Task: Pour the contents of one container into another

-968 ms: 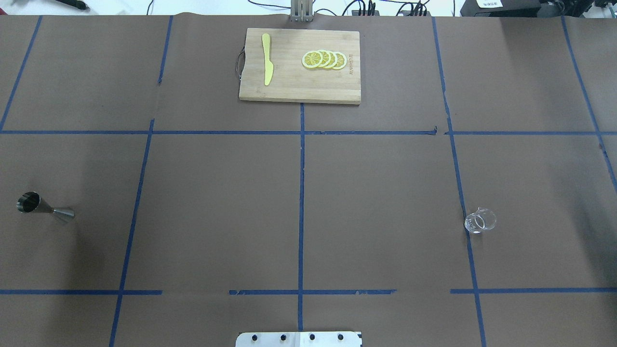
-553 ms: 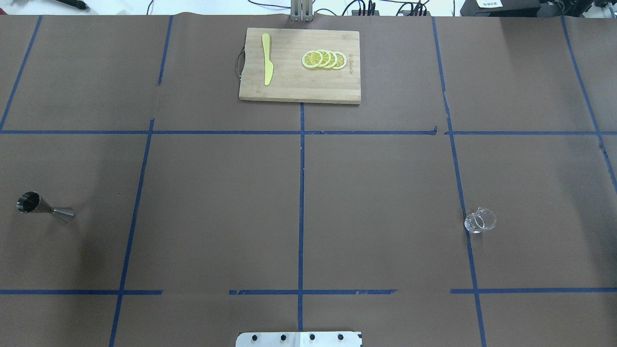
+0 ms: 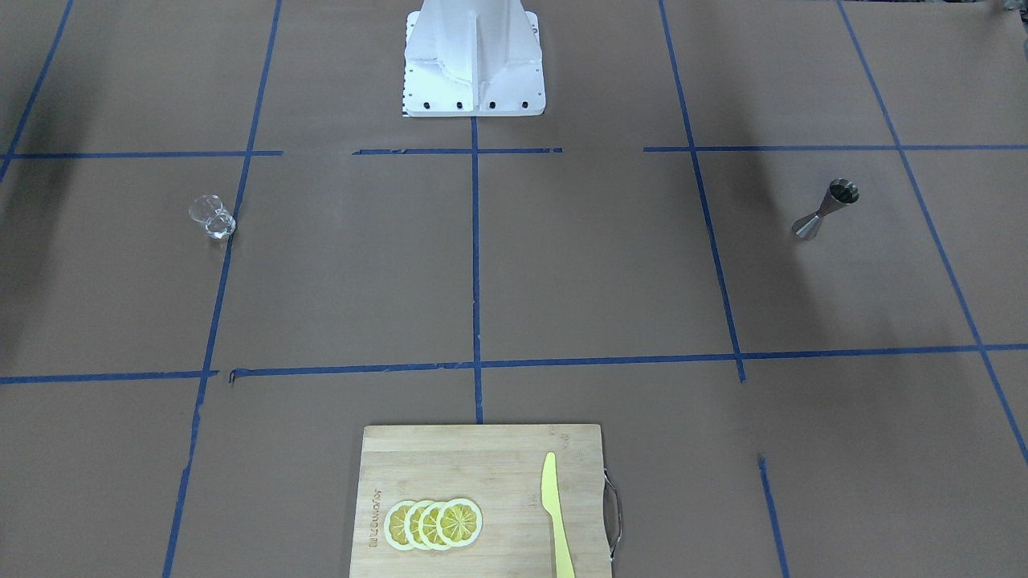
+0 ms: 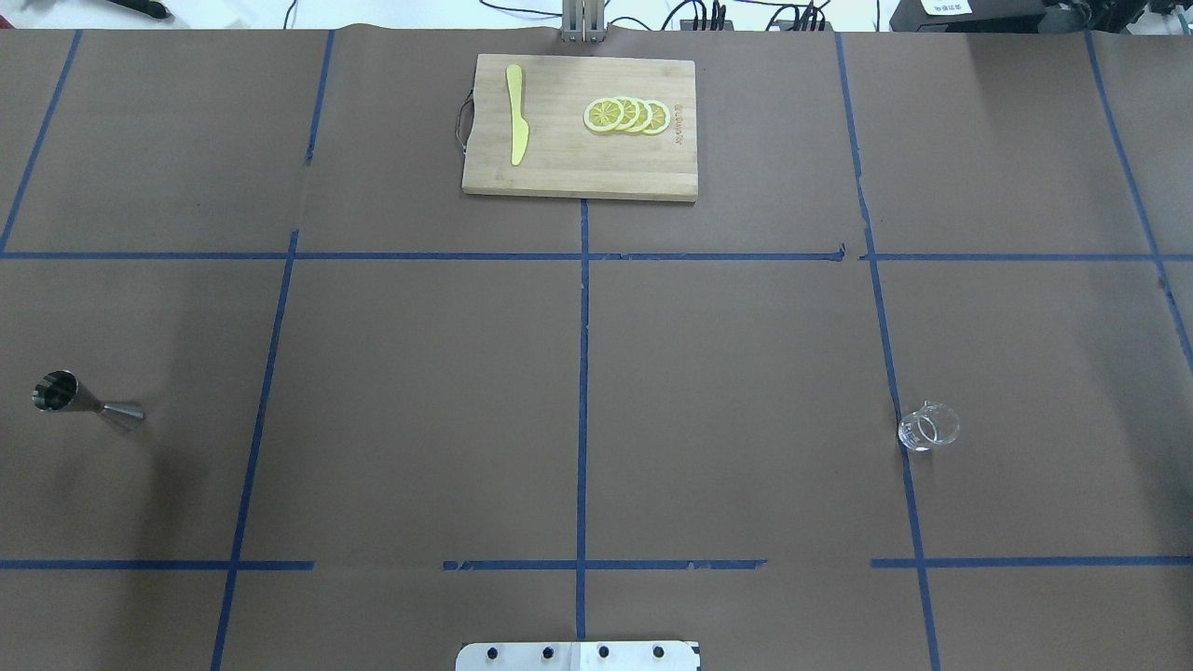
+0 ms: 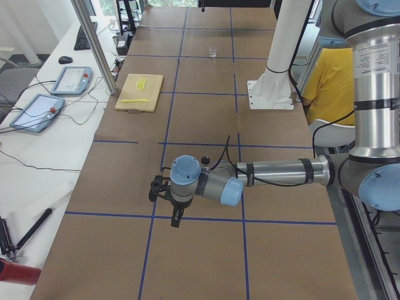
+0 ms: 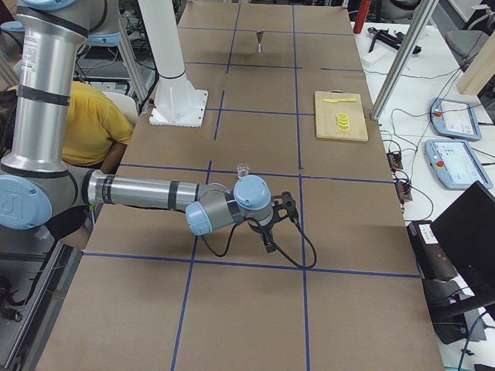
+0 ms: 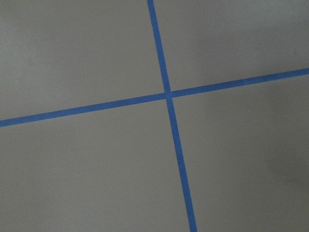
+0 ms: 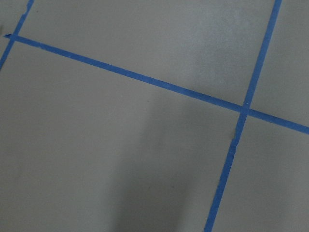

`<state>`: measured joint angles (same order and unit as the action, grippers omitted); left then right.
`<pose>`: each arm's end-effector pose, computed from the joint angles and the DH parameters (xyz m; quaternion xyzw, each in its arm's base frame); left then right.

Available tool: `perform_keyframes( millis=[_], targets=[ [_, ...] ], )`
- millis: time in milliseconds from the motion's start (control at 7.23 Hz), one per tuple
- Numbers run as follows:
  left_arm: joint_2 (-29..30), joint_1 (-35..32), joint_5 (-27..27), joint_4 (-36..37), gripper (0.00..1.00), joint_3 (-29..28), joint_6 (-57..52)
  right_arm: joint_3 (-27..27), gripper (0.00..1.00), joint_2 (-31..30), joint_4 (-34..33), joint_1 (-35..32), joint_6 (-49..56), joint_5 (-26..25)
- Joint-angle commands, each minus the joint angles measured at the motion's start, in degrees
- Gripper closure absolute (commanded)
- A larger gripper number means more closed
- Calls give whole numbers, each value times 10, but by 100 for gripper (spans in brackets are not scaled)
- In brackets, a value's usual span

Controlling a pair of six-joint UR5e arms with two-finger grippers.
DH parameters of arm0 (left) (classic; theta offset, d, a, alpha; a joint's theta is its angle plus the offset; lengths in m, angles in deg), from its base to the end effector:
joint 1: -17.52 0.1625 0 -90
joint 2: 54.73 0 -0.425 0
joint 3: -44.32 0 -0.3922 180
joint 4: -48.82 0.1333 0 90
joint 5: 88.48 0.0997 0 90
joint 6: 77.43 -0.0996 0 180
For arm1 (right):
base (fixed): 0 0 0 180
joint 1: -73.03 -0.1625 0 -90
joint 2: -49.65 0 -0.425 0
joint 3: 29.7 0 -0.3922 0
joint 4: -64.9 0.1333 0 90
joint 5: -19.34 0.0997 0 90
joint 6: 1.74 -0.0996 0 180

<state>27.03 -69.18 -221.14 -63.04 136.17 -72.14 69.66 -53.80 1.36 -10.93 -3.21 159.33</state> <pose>-0.0401 -0.4475 0.6708 0.0980 0.3688 0.0329 0.9237 0.0137 -0.4126 0.6251 0.1483 -0.4251 -0.1173 0.8852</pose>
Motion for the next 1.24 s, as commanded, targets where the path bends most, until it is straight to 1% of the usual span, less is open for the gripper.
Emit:
perform_keyframes(
  millis=[0,138,277,415,553,691,830,968,1106],
  targets=[
    [-5,-1,7,-4,0,-1,8,38,0,-66,3,-2,-2,-25],
    [-5,-2,7,8,0,23,7,37,0,-54,-4,-1,-13,-38],
    [-6,-3,4,44,0,59,6,30,0,-52,-31,-1,-14,-39],
    [-2,-18,-17,99,0,71,3,30,0,-23,-111,10,-14,-38],
    [-4,-47,-38,124,0,62,2,30,0,5,-187,15,-6,-51],
    [-11,-47,-39,128,0,57,2,34,0,11,-193,16,-5,-79],
    [-12,-51,-40,126,0,71,2,28,0,22,-195,42,-5,-81],
    [-12,-51,-42,126,0,72,1,26,0,22,-194,49,-6,-82],
    [-10,-44,-41,127,0,89,1,22,0,25,-194,68,-6,-84]
  ],
)
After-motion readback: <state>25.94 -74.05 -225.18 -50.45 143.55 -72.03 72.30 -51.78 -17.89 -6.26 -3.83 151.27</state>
